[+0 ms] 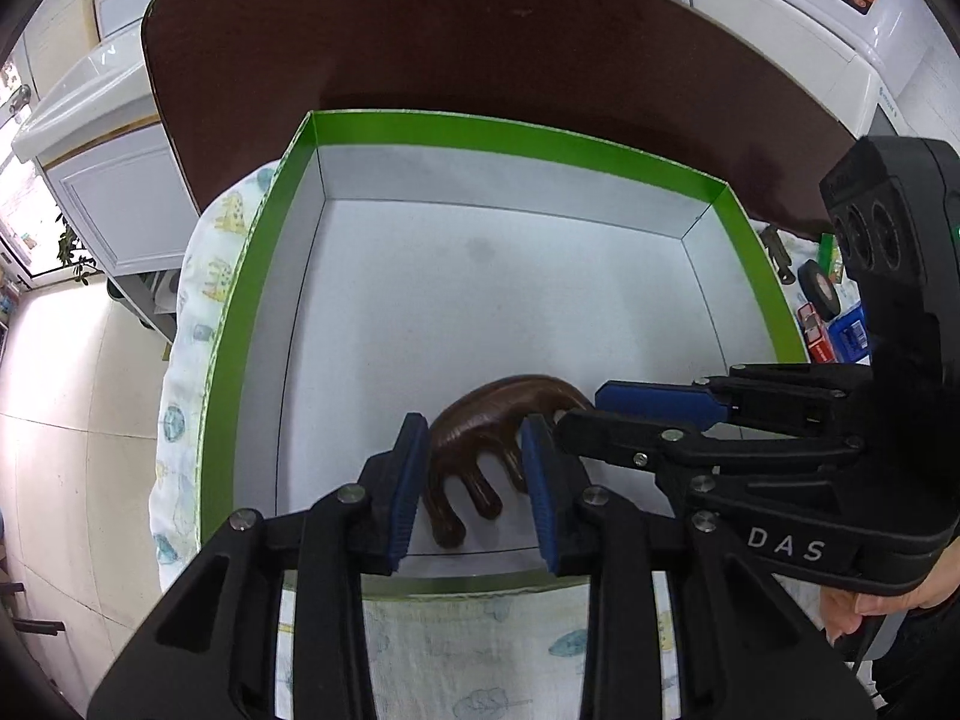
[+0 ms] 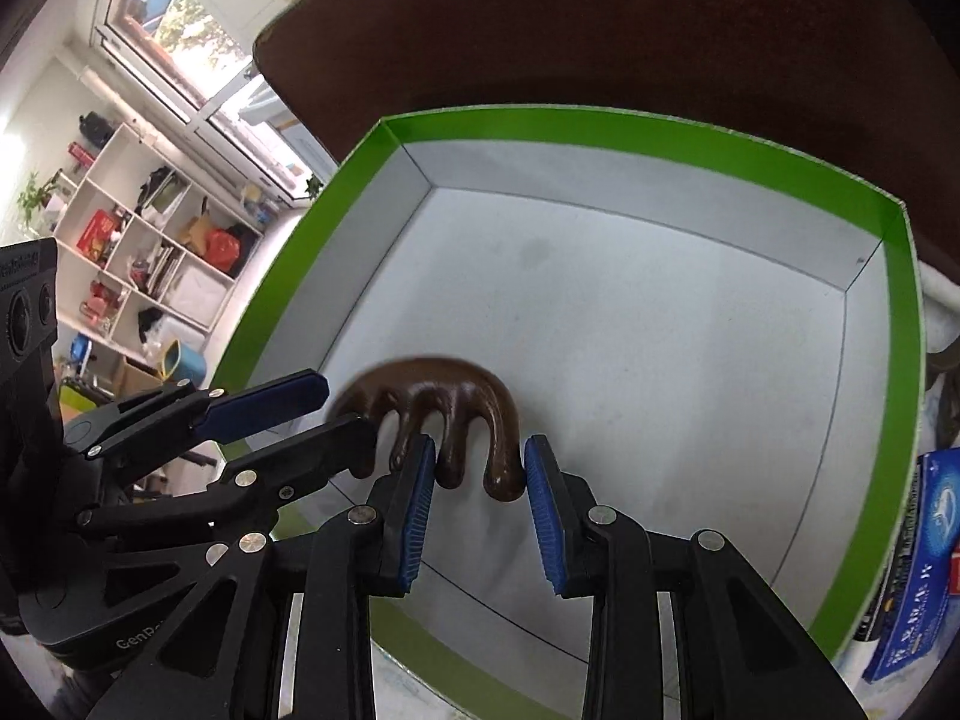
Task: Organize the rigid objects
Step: 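Carry the comb into the green box and open the right tool, then withdraw the right tool from the green box, then move the right tool toward the clear plastic tube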
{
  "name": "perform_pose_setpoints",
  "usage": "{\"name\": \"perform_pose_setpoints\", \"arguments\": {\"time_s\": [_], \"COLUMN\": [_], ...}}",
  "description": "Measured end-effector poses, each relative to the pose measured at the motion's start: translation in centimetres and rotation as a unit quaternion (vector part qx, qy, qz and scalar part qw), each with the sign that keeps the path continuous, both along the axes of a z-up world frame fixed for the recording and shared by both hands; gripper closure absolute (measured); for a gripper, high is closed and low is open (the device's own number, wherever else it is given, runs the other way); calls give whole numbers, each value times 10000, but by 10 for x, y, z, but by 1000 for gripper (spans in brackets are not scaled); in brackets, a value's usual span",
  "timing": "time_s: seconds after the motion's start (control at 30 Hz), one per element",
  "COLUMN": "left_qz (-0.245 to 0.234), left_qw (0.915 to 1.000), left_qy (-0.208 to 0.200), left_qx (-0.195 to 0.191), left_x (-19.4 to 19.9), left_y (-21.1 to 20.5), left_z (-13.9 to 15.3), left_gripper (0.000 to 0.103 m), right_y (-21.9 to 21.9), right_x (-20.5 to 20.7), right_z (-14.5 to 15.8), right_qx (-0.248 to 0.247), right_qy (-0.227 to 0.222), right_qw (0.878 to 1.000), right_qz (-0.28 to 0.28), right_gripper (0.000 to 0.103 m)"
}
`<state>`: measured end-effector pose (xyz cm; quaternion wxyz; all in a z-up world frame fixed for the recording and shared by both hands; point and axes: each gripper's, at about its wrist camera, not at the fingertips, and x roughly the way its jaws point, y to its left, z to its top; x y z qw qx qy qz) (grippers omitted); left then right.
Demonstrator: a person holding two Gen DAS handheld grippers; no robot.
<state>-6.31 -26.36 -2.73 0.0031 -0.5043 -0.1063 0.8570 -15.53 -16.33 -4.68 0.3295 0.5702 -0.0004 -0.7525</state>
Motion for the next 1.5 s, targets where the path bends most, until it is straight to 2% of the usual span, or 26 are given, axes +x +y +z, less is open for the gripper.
{"name": "perform_pose_setpoints", "arguments": {"time_s": [0.07,0.2,0.3,0.37,0.47,0.5,0.53,0.6,0.63,0.67,0.77,0.9,1.0,1.07,1.17,1.3,1.4,1.5], "left_qz": [57,184,279,258,40,-76,-197,-510,-658,-803,-1225,-1765,-1867,-1890,-1869,-1994,-1927,-1806], "left_qw": [9999,9998,9992,9984,9962,9953,9942,9922,9916,9911,9893,9839,9821,9813,9804,9782,9780,9787], "left_qy": [-63,-8,198,456,861,958,1041,1127,1107,1061,793,268,29,-135,-324,-419,-531,-667], "left_qx": [-83,-119,-216,-202,-110,-133,-170,-169,-139,-112,-63,92,-243,-346,-534,-398,-602,-708], "left_x": [1,6,7,7,10,10,11,15,15,16,21,32,40,43,40,37,32,31], "left_y": [-2,-1,8,22,58,72,90,126,143,162,222,295,337,354,367,382,388,383], "left_z": [-4,2,21,39,69,77,85,93,93,91,74,36,10,-4,-20,-25,-33,-41], "left_gripper": [74,71,67,52,37,35,32,32,32,32,32,32,32,32,32,32,32,32], "right_y": [-7,-10,4,19,56,71,88,129,150,173,245,333,371,380,377,376,377,375], "right_x": [2,9,14,15,16,18,20,25,25,28,31,33,35,33,28,25,24,25], "right_z": [-7,-7,9,27,60,71,81,97,102,105,99,55,29,20,11,2,-4,-10], "right_qx": [53,116,-10,-58,-201,-216,-212,-156,-95,-5,388,860,743,598,631,525,237,144], "right_qy": [-150,-95,34,256,530,637,749,974,1074,1180,1271,766,535,456,458,329,255,174], "right_qw": [9998,9998,10000,9997,9982,9974,9964,9936,9921,9900,9835,9751,9723,9738,9754,9767,9779,9791], "right_qz": [70,128,62,-19,-195,-264,-347,-547,-647,-772,-1229,-1894,-2153,-2146,-2063,-2056,-2062,-2023], "right_gripper": [78,78,78,78,78,77,73,57,44,39,39,39,39,39,39,39,39,47]}}
